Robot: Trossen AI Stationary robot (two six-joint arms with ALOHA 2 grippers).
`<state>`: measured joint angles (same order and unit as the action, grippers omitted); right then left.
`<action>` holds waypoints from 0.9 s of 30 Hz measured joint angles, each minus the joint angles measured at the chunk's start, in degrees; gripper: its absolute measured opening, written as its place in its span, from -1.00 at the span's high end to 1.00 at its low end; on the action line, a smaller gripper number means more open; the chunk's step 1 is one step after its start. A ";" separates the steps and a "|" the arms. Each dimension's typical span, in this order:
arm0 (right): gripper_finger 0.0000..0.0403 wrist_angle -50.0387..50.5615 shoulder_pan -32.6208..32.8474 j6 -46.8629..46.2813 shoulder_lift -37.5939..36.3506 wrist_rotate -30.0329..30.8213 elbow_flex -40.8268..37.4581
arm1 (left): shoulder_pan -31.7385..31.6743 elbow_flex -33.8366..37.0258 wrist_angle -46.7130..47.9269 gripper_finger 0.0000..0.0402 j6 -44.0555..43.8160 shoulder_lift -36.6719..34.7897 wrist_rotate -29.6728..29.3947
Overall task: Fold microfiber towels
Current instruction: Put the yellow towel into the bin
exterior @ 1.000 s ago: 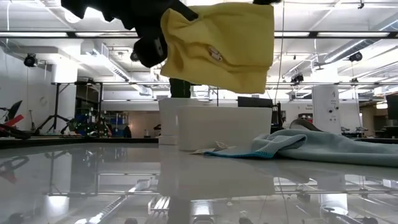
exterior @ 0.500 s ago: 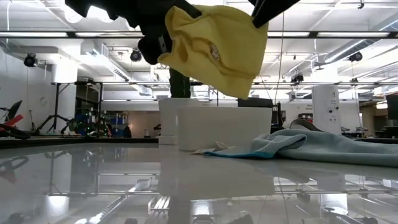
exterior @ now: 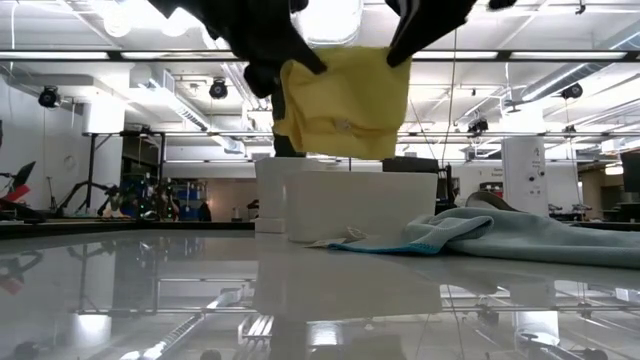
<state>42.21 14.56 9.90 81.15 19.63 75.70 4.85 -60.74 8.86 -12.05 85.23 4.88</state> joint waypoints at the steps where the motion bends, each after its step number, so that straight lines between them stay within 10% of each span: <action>1: 0.95 0.27 -0.94 0.91 -0.30 1.12 0.00 | -0.89 -0.45 1.24 1.00 1.81 0.06 -0.04; 17: 0.95 -5.61 -13.26 6.39 -0.44 13.31 -6.08 | -12.33 -2.51 2.57 1.00 38.82 2.80 -12.33; 27: 0.95 -15.20 -14.29 6.56 -0.38 10.40 -17.92 | -12.84 -2.42 1.58 0.96 42.57 9.23 -12.81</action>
<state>27.01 0.27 16.46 80.77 30.02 57.79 -7.99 -63.16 10.44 30.52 94.46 -7.93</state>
